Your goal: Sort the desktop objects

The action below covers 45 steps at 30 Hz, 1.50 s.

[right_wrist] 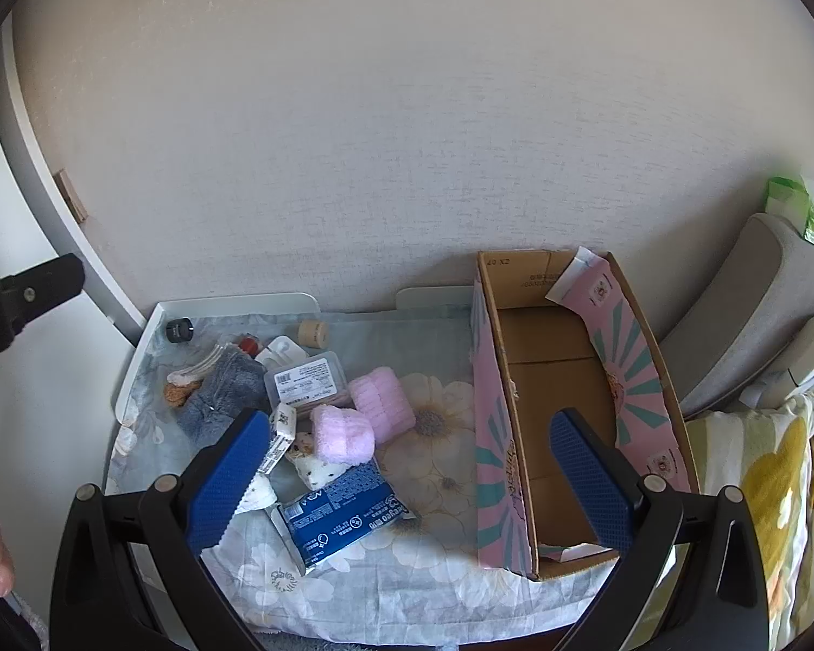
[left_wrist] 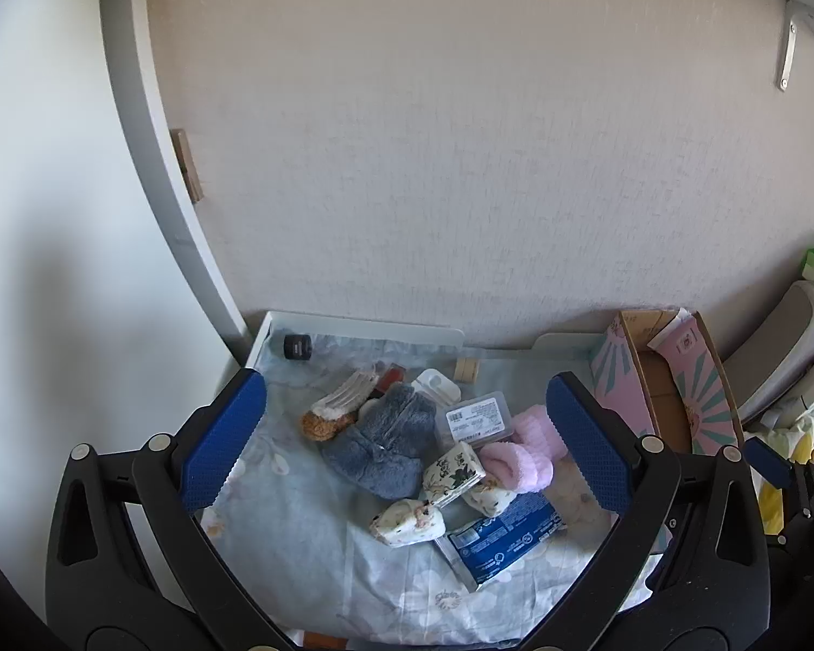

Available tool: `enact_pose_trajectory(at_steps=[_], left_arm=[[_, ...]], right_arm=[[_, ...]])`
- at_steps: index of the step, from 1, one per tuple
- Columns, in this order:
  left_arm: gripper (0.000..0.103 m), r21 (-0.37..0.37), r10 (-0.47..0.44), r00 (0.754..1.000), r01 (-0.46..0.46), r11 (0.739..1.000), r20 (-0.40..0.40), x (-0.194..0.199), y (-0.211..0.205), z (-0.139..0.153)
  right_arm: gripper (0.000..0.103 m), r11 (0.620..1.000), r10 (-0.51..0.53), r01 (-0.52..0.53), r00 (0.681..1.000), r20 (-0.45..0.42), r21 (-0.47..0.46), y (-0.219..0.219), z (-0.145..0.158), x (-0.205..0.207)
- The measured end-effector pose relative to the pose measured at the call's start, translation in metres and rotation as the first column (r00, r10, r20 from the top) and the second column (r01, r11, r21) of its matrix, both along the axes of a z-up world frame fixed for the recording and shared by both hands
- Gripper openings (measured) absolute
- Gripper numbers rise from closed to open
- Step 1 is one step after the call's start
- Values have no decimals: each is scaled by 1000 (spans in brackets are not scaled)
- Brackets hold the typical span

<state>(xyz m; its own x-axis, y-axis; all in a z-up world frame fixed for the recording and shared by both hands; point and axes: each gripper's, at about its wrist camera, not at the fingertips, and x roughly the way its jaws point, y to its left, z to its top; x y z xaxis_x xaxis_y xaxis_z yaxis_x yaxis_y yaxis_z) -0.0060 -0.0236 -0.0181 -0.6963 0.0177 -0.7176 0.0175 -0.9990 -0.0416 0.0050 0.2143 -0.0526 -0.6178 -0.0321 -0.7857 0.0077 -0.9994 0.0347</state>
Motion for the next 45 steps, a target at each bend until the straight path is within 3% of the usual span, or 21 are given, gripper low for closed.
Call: enact_pose_trajectory(at_steps=[38,45], left_arm=[[103,12,13,999,-13,1000,37,-11,-3,-13],[103,-32,53,998,-52,998,42,-11,-24,-14]], right_arm=[[103,999,34,-34,999,36,-11,2,-12,-7],[103,997,69,-68,997,21,-27,8,-11,-8]])
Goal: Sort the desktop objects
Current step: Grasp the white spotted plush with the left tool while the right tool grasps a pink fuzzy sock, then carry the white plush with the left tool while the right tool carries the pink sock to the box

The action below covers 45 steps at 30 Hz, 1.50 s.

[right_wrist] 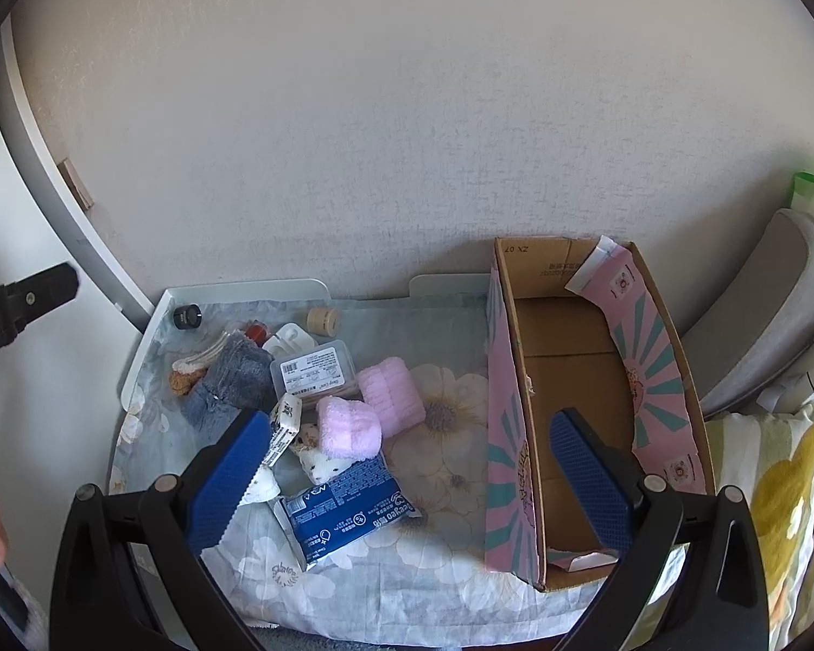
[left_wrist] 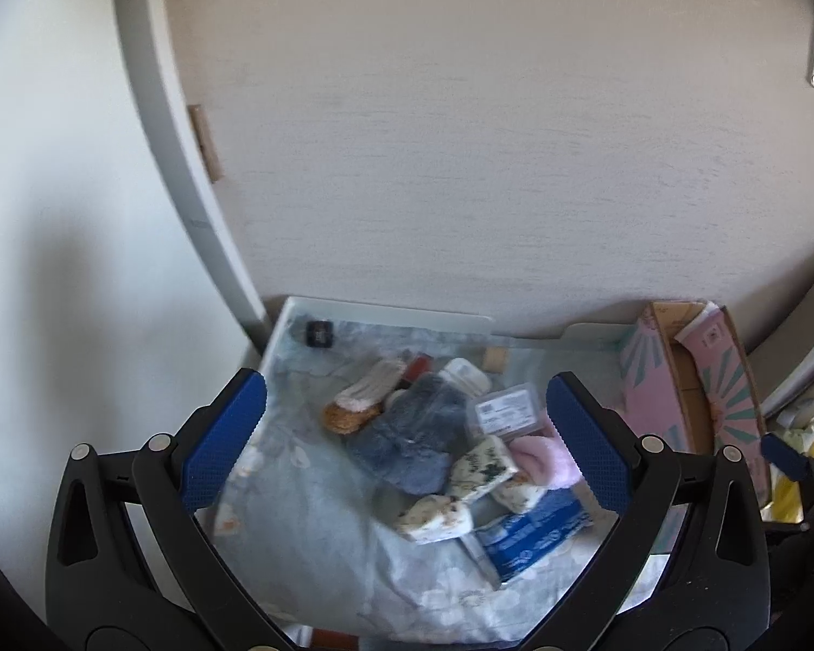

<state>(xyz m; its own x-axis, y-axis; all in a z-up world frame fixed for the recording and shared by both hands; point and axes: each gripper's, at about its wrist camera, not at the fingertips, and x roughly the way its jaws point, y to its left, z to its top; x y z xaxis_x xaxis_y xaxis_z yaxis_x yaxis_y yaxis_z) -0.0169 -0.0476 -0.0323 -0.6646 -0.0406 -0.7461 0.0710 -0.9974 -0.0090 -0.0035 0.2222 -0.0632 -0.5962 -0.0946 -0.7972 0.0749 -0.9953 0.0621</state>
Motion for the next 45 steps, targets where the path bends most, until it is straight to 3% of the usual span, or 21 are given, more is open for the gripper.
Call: enact_pose_trajectory(at_steps=[4,9,13,17,19,23,26,28,29,32,35,40,45], left_arm=[[103,5,43,999,-43,999,-7,5,-45,-7],[103,9,59,996,-60,998,70,12,-76,-50],[103,79,-29,990,19,997,137,21,-70,-95],[102,143,-142,965,111,983,223,25,-45,-142],[102,178,-203,948,162,971,244,25,-30,-164],[98,163,-244,928,204,965,284,18,-9,-200],[91,202,-257,919,202,958,298,11,-8,-221],[80,232,-272,910,204,951,313,8,-8,-235],[70,246,-281,904,207,947,323,8,-8,-239],[48,345,-320,895,208,915,311,9,-13,-247],[41,371,-322,895,199,907,309,9,-17,-246],[34,355,-323,896,208,912,305,13,-20,-236],[33,344,-319,905,215,914,283,16,-23,-216]], right_arm=[[103,998,59,-59,998,-9,17,5,-9,-1],[103,988,151,-152,988,43,7,-7,-40,-3],[102,979,202,-200,972,121,-33,-20,-68,-10],[97,973,228,-215,955,190,-87,-27,-91,-25],[90,970,235,-214,947,218,-119,-30,-103,-34],[82,968,225,-181,931,289,-173,-34,-129,-52],[69,967,198,-124,914,353,-221,-33,-150,-68],[50,963,187,-93,906,379,-254,-32,-159,-74],[45,957,189,-80,902,388,-279,-32,-161,-76],[42,952,179,-63,909,376,-300,-31,-161,-77],[41,957,178,-76,915,361,-278,-34,-154,-76],[41,960,196,-114,926,322,-255,-38,-140,-70],[41,963,208,-142,934,290,-230,-43,-126,-67]])
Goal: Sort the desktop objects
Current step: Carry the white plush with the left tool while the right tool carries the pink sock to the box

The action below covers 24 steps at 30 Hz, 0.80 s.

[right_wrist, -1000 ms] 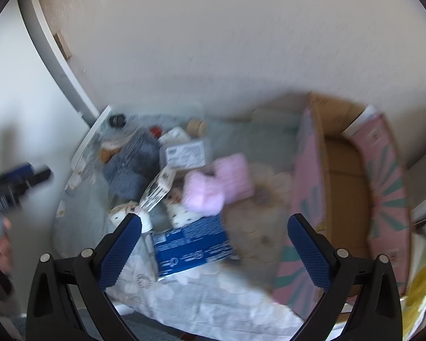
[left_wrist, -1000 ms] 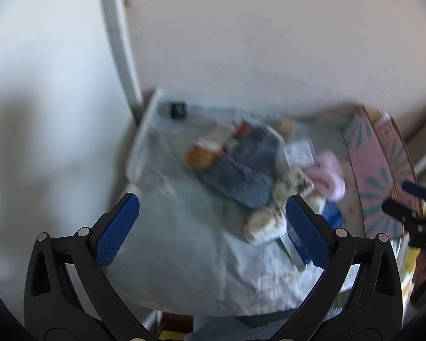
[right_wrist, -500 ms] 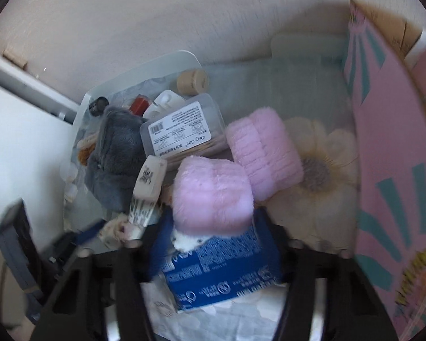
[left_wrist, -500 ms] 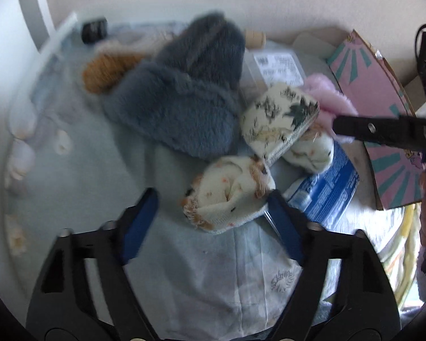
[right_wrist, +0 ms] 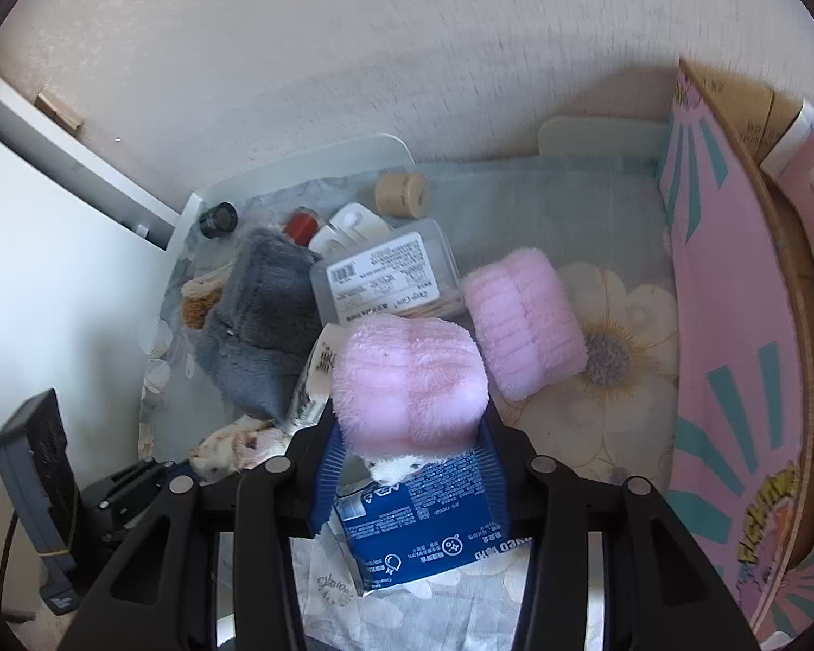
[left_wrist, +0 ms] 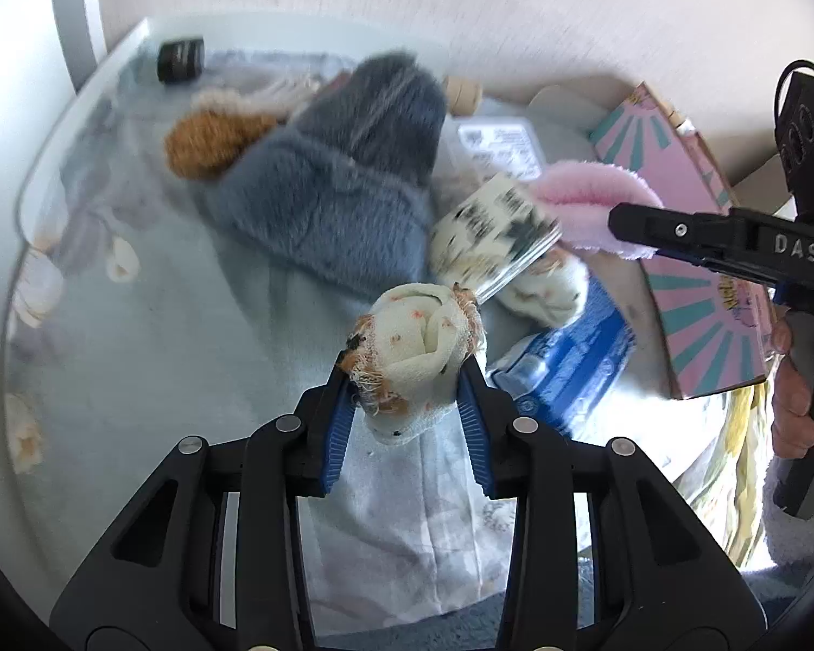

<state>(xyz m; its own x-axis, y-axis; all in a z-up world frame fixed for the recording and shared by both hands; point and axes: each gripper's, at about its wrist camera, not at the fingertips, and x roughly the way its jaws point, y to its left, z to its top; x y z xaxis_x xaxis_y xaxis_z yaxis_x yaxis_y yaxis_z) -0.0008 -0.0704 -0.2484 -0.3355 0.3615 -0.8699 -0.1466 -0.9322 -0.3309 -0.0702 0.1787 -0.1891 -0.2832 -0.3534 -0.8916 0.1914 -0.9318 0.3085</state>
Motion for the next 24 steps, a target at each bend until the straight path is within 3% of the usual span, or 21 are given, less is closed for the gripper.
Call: enact_pose_trajectory(at_steps=[24], left_arm=[[33,-6,87,977,-90,996,-195,-21,-16,130]], right_arm=[[41,998,36,-26,975,-221,49,23,108,11]])
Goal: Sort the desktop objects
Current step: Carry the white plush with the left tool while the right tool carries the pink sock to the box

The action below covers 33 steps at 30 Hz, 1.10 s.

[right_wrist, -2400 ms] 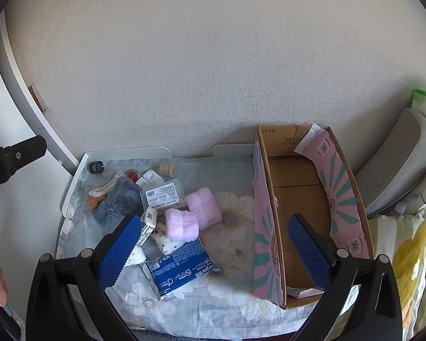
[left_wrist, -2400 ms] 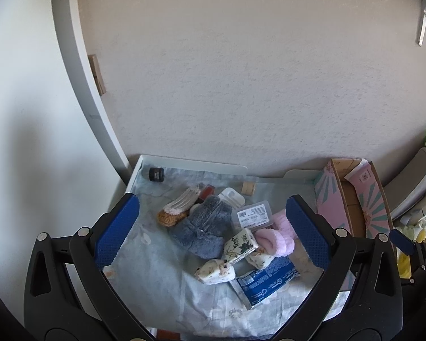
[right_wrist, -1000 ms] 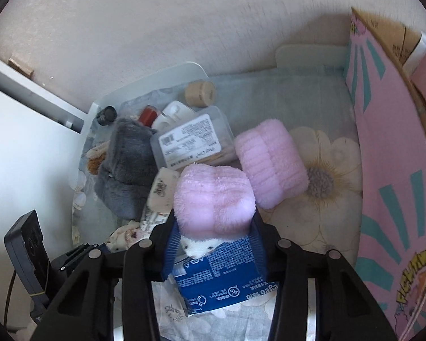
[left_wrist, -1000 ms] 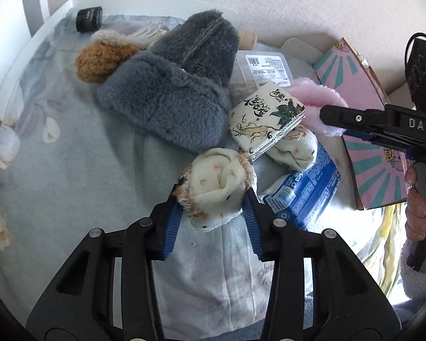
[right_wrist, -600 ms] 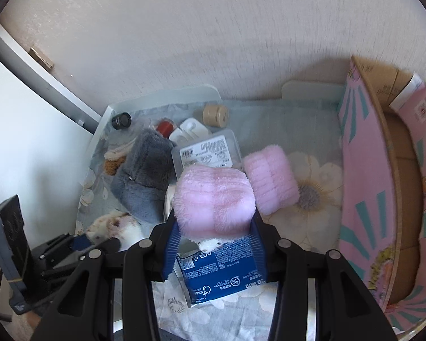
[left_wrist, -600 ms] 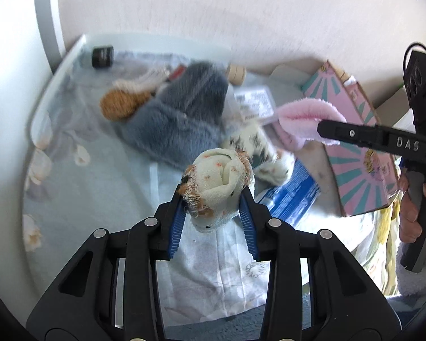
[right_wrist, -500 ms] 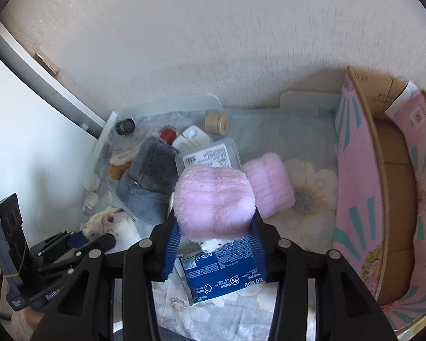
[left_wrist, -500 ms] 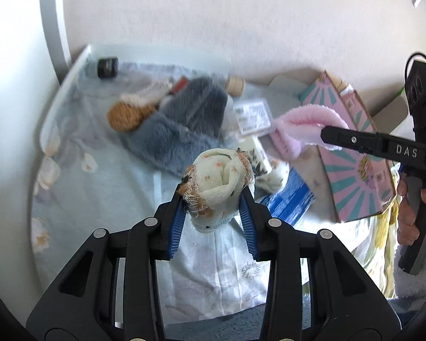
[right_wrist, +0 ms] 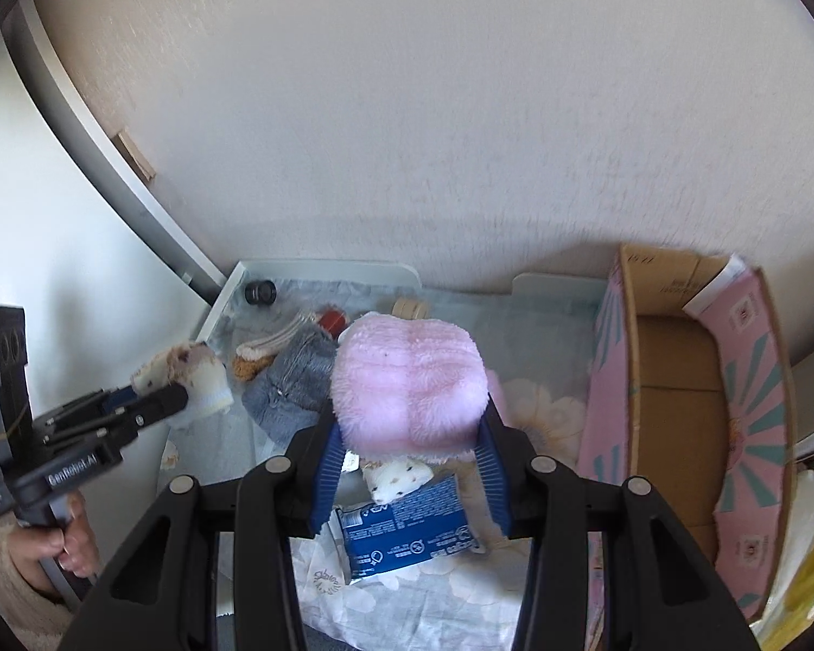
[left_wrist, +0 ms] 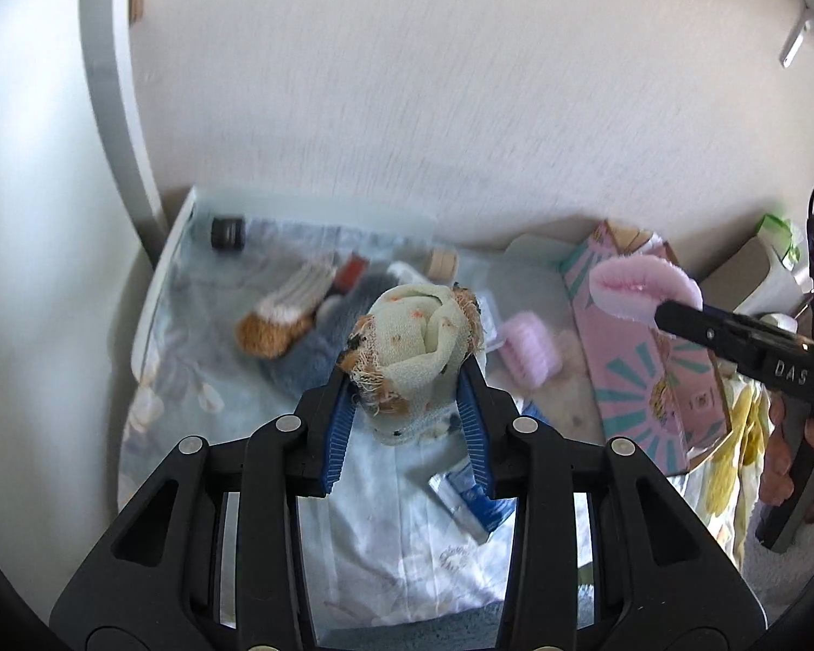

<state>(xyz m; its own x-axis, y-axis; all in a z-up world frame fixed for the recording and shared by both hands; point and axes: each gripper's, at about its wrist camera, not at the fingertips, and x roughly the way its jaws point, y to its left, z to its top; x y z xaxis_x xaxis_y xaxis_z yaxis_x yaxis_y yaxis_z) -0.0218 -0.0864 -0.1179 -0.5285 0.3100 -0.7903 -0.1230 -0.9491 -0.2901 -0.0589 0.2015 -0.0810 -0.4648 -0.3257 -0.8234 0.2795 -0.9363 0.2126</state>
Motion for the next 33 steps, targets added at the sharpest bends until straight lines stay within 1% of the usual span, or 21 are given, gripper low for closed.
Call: enact_pose_trajectory(at_steps=[4,9,13,15,19,24,27,29,33], left_arm=[[33,-4,-15,999,14,1000,-46,-10,10,22],[33,-22,-73,991,71,997,-110,-24,39,52],[33,-35,-146,978,143,989,-151,-38,76,71],[33,-37,-180,971,176,984,-159,-46,94,77],[33,-68,-264,947,256,964,-184,-57,144,86],[33,-79,-336,927,327,942,-169,-71,198,88],[33,-103,-373,916,361,927,-149,-80,233,83],[33,-127,-397,908,382,915,-131,-88,259,77],[33,-176,-437,895,419,891,-84,-106,306,57]], right_arm=[[41,1000,-27,27,999,-46,7,15,16,3],[41,998,-65,67,994,-91,20,38,29,11],[41,992,-117,122,986,-121,35,64,36,18],[41,989,-142,147,982,-127,33,76,39,20],[41,976,-201,210,970,-139,53,104,40,29],[41,963,-247,258,961,-127,83,130,35,31],[41,952,-272,285,955,-114,113,147,24,32],[41,944,-291,302,952,-94,135,158,13,31],[41,940,-307,310,951,-50,142,174,-8,30]])
